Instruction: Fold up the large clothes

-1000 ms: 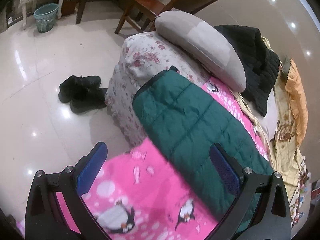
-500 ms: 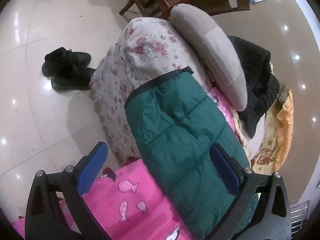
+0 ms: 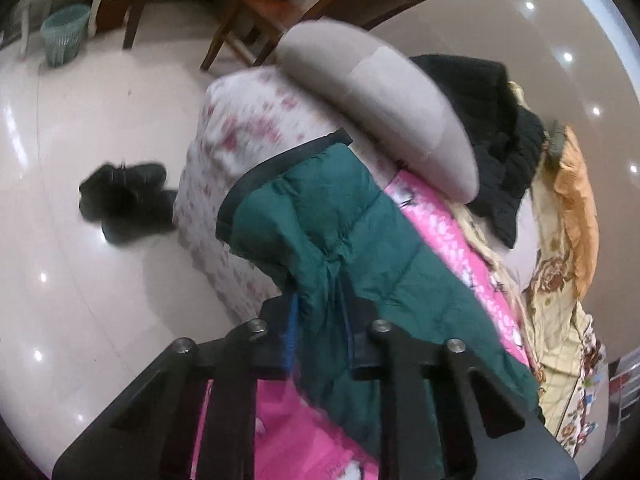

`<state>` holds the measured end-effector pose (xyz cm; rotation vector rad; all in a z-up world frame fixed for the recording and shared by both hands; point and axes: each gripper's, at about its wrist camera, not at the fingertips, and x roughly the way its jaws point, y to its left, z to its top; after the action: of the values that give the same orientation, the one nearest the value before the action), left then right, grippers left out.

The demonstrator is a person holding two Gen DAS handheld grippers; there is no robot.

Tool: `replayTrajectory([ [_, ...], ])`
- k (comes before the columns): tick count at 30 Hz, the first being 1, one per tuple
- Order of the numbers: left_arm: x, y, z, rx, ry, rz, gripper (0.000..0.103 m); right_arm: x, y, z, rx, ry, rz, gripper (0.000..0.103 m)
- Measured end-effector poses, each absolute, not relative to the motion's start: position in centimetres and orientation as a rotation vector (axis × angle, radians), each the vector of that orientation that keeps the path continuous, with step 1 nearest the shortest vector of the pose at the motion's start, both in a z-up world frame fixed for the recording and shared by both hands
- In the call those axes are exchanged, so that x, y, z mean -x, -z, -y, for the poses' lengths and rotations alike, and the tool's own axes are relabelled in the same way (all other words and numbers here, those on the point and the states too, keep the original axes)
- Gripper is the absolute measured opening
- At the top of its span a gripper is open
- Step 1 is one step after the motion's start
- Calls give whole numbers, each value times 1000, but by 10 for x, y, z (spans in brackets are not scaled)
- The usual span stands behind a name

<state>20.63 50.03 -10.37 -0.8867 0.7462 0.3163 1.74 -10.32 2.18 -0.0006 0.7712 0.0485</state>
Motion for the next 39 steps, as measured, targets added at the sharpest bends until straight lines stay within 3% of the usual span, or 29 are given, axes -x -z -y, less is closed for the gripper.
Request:
replayTrajectory([
  [8,-182,27,-468,729,-217,-666,9,-9,-23,102,-19,-81,-763,103],
  [20,-156,-56,-341,515,27,-595,7,9,-35,121,-46,-62,-733,103],
  [33,-147,-82,-148,294,344,-607,3,27,-44,149,-78,-27,-712,103],
  [39,-152,-62,-122,238,341,-675,3,31,-45,161,-73,-25,-726,103],
])
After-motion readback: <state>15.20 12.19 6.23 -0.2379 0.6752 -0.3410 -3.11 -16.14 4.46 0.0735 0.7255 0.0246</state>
